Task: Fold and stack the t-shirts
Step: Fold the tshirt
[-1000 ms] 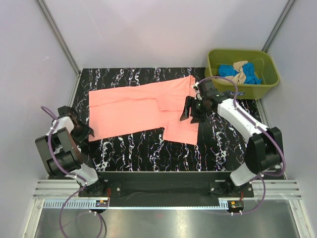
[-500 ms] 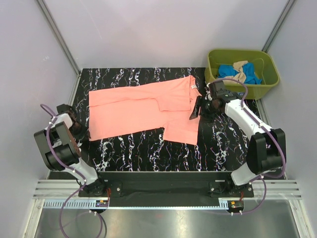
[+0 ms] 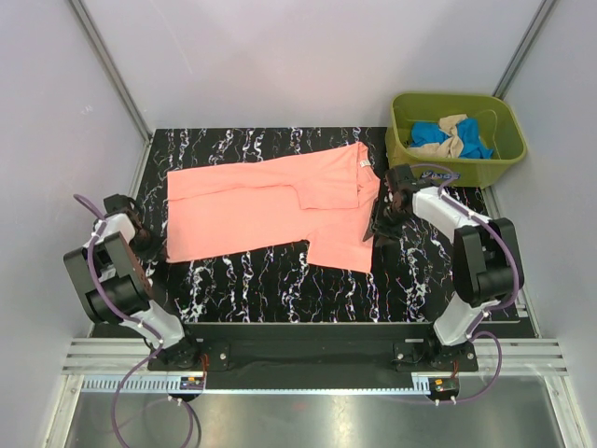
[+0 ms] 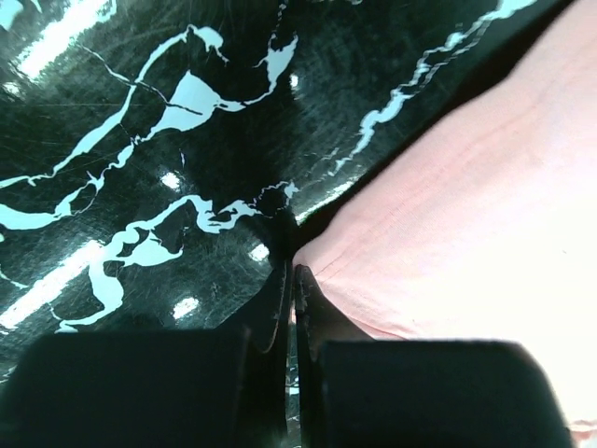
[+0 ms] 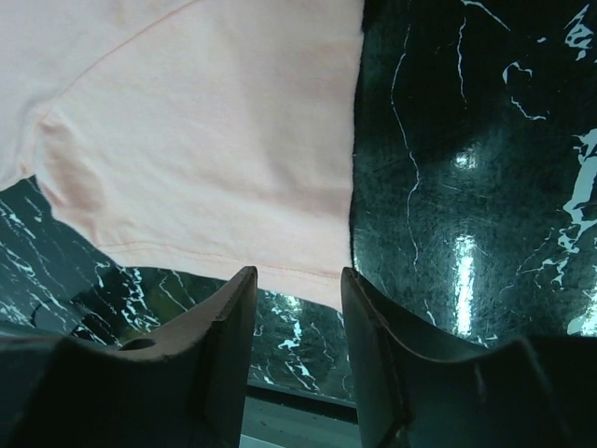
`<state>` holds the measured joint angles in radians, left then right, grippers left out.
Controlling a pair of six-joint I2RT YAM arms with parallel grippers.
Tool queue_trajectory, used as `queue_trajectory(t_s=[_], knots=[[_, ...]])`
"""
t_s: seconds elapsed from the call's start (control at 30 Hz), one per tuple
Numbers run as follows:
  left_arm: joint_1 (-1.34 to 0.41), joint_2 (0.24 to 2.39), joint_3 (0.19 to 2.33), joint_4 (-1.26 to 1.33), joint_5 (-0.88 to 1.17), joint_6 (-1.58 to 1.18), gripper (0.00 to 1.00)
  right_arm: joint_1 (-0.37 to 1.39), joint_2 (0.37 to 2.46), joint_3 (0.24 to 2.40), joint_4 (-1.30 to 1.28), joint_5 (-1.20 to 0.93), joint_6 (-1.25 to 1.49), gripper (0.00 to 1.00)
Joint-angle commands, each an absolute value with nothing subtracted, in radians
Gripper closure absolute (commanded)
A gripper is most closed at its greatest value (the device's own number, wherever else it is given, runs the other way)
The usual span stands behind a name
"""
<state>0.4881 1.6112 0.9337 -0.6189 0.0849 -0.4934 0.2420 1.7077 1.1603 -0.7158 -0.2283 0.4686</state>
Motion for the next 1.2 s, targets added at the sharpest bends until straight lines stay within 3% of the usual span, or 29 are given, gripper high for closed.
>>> queue_trajectory(t_s=[0.0,0.37,0.97,1.07,1.17], knots=[[0.499,1.548,0.969,-0.598,0.113,-0.462,1.0,0.241,1.718,1.128,-0.672,-0.219,0.497,0.52],[0.497,1.535,0.937,-0.595,0.144,-0.472,1.0,0.207,1.738,1.071,-0.618,-0.213,0.468,0.47],[0.497,1.526,0.943,-0.612,0.14,-0.476,1.0,0.204,1.793,1.025,-0.477,-0.265,0.509,0.57],[0.499,1.526,0.945,-0.612,0.144,-0.476,1.0,0.204,1.807,1.032,-0.46,-0.259,0.508,0.62],[0.5,1.526,0.951,-0.617,0.143,-0.477,1.0,0.203,1.816,1.045,-0.472,-0.271,0.506,0.82]])
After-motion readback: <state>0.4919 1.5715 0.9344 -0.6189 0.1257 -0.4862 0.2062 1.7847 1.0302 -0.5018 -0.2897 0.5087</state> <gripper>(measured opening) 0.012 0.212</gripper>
